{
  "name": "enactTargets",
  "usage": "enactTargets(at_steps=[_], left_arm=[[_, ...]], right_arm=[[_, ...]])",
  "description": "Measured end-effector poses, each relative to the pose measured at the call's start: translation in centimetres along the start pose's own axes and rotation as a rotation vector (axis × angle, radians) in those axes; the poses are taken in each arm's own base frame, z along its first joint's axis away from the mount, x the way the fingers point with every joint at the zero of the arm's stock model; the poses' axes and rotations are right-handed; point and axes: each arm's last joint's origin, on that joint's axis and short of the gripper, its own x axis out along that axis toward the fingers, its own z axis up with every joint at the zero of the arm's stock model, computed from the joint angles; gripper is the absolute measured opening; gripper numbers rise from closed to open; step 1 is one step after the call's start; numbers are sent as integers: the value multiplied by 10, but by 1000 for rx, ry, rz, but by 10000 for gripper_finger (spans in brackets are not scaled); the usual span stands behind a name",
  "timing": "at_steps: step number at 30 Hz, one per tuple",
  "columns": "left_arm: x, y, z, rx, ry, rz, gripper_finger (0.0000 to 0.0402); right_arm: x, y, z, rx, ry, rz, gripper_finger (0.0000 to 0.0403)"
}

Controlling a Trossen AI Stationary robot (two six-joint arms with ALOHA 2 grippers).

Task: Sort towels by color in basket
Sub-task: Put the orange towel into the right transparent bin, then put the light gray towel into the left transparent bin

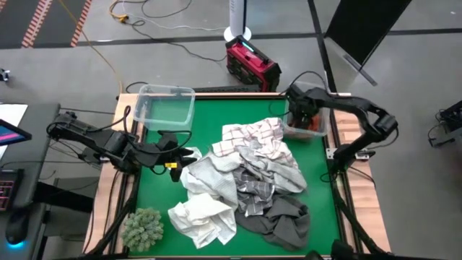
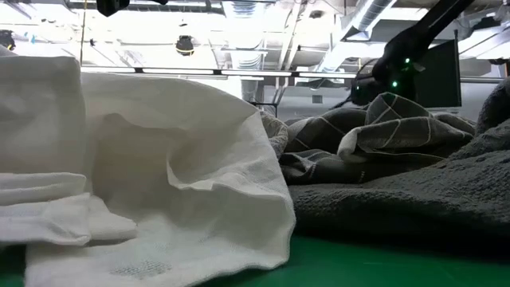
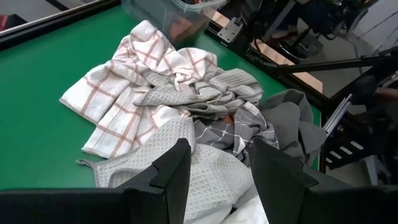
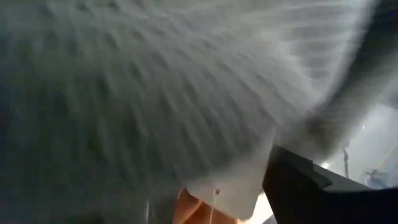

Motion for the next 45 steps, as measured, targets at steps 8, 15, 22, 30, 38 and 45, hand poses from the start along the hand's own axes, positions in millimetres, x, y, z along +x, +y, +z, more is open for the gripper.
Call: enactTargets(at_steps=[8,15,22,30,38,45], left_arm=[[0,0,0,3,0,0,155],[0,0,0,3,0,1,155],[0,0,0,0,0,1,155],[0,0,0,-11,-7,7,155],[6,-5,1,-61,-44,7,155],[48,-27,-12,-12,52,-101,155]], right_arm=[[-36,-16,-15,63,-111,-126,234],[-73,-30,-28,150,-227,-224,234],[-116,-33,-40,235,-346,-267,234],[-163,7,-43,228,-699,261,234],[-195,62,-47,127,-796,435,234],[-214,91,-59,137,-858,499,234]])
